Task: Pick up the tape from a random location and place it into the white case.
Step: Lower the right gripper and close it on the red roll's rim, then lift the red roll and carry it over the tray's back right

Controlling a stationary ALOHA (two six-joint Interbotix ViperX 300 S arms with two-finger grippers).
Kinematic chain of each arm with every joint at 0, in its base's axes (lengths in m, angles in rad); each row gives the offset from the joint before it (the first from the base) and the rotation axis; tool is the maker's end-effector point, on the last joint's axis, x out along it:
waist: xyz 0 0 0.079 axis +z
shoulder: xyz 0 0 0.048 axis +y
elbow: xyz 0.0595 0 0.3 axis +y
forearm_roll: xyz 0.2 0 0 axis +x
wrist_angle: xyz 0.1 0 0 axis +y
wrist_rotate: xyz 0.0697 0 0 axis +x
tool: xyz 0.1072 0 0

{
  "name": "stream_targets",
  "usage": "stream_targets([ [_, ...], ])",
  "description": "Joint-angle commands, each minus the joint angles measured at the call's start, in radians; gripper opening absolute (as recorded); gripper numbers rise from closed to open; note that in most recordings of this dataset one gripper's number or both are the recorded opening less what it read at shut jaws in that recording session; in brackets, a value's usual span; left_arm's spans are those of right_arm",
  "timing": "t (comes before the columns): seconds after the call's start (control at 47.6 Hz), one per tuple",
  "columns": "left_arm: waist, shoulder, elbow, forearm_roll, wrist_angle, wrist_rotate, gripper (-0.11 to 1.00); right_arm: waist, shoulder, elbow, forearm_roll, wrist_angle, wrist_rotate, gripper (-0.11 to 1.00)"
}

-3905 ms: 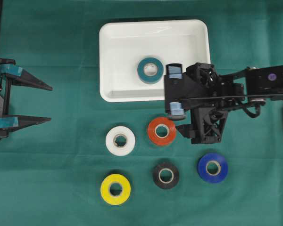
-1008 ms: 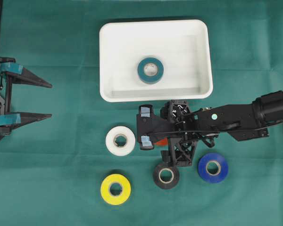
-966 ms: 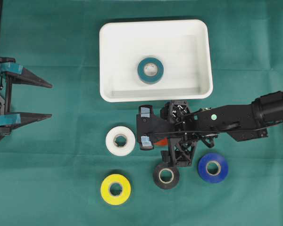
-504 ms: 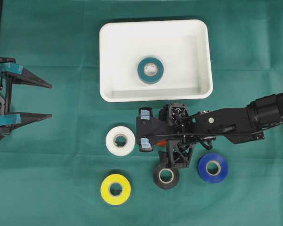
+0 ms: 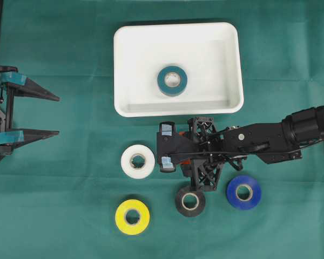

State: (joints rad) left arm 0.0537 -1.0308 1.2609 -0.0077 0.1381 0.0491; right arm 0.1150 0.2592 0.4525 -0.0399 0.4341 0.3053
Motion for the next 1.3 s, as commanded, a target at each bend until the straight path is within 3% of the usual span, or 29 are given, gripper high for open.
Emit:
stream_targets([
  [0.0, 0.003, 0.011, -0.011, -0.002, -0.011, -0.002, 0.9, 0.002, -0.011, -0.005, -0.002, 0.003, -0.002, 0.38],
  [0.231, 0.003, 0.011, -0.011, -0.002, -0.011, -0.002, 0.9, 0.002, -0.028, -0.009, -0.002, 0.006, -0.003, 0.34],
  [0.483, 0.003, 0.011, -0.011, 0.0, -0.012, -0.002, 0.9, 0.002, -0.115, -0.029, -0.002, 0.089, -0.003, 0.31],
  [0.819, 0.003, 0.011, -0.011, -0.002, -0.012, -0.002, 0.9, 0.002, -0.241, -0.086, -0.017, 0.304, 0.0, 0.31],
  [1.281, 0.003, 0.009, -0.011, 0.0, -0.012, -0.002, 0.9, 0.002, -0.357, -0.218, -0.1, 0.575, 0.005, 0.31],
])
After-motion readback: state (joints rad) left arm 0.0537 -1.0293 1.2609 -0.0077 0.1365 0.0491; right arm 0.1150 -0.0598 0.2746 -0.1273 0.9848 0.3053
